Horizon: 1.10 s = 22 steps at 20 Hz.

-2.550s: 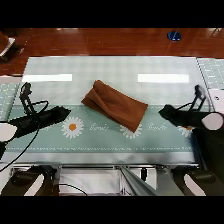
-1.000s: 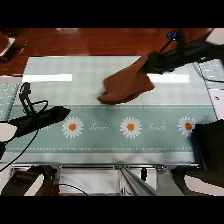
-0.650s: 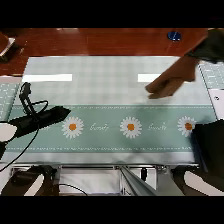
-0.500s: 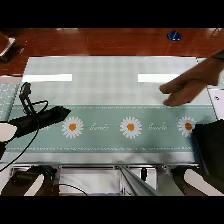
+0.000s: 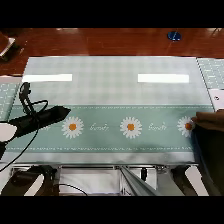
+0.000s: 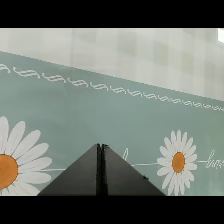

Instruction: Fold the shirts.

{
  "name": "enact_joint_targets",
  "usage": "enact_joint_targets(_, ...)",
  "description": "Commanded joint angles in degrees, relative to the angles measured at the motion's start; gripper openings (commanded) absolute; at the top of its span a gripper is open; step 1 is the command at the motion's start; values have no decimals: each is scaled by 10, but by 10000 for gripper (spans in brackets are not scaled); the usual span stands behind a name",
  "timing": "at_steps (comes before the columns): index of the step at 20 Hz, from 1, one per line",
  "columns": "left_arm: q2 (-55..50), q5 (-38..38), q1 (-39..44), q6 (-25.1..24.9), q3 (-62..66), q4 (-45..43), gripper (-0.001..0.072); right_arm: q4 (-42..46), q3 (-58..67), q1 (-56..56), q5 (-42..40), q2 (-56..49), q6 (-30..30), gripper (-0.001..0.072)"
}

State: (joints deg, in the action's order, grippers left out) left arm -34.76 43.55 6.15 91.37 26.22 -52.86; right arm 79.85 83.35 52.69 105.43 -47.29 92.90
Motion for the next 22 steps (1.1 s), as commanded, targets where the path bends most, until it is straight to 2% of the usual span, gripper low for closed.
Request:
enact_joint_targets(1,0,-1,0,0,0,0,18,167,-132,57,10,98,19,23)
enact_joint_targets(2,0,-1,0,0,0,0,18,205,-169,58,9,122,27,23)
enact_joint_targets(3,0,-1,0,0,0,0,18,241,-207,58,9,141,43,80)
enact_joint_targets(4,0,-1,0,0,0,0,18,251,-242,58,9,148,54,322)
enact_joint_targets(5,0,-1,0,-1,0,0,18,243,-264,56,9,147,52,411)
enact_joint_targets(6,0,-1,0,-2,0,0,18,235,-275,57,8,139,49,411)
enact_joint_targets(8,0,-12,0,-3,1,0,18,230,-257,57,-12,104,49,411)
enact_joint_targets(10,0,-35,-1,-42,21,0,18,187,-192,57,-43,51,47,380)
enact_joint_targets(11,-4,-42,-5,-70,47,0,18,143,-149,57,-60,21,47,283)
enact_joint_targets(13,-28,-47,-34,-73,134,0,18,-5,-59,52,-86,-45,32,73)
enact_joint_targets(14,-49,-45,-46,-74,189,0,18,-88,-27,30,-108,-73,12,23)
enact_joint_targets(16,-118,-18,-46,-80,320,0,17,-207,3,-74,-188,-116,-18,23)
enact_joint_targets(18,-195,50,-9,-83,431,0,17,-192,2,-228,-263,-142,-46,23)
enact_joint_targets(20,-252,92,55,-86,471,-18,17,-99,-11,-391,-307,-173,-55,23)
enact_joint_targets(22,-293,95,126,-72,448,-103,18,10,-63,-517,-351,-205,-30,23)
